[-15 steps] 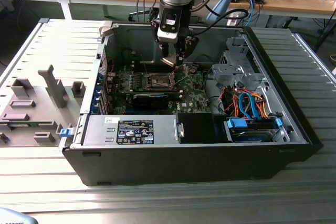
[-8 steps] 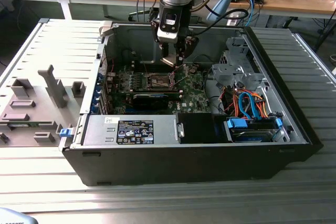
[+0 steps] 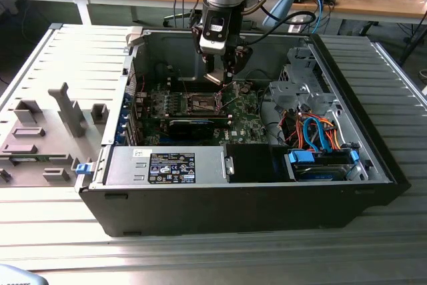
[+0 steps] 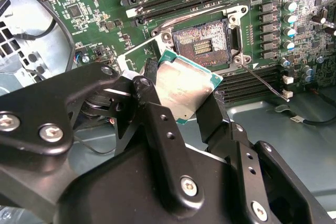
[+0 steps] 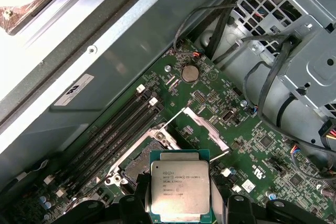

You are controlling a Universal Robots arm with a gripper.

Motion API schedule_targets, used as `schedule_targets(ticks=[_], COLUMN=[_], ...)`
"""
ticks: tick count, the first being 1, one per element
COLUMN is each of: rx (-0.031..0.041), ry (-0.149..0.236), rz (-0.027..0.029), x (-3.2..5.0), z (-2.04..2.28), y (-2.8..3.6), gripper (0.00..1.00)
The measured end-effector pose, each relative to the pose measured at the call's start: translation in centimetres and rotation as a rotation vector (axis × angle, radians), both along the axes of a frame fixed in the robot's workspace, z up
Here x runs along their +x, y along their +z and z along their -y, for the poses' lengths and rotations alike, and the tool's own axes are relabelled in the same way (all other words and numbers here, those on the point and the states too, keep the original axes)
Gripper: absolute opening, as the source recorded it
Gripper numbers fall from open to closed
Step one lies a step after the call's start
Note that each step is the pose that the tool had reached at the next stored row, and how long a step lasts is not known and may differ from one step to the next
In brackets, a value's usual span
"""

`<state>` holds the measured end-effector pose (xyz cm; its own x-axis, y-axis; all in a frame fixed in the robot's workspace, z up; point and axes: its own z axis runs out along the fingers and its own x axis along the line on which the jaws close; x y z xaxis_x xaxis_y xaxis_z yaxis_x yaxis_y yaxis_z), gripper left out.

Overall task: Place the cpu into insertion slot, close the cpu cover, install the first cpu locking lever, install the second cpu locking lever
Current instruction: 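Place the cpu into insertion slot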

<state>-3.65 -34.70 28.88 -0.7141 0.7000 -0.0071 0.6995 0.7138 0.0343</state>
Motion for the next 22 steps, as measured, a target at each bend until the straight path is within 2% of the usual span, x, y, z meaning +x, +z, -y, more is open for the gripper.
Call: schedule_targets(ticks=[22], rx=[-0.0027], ry=[-0.014], rz=[0.0000], x=[0.00], z=[0.00], y=[-0.02], gripper=[0.55])
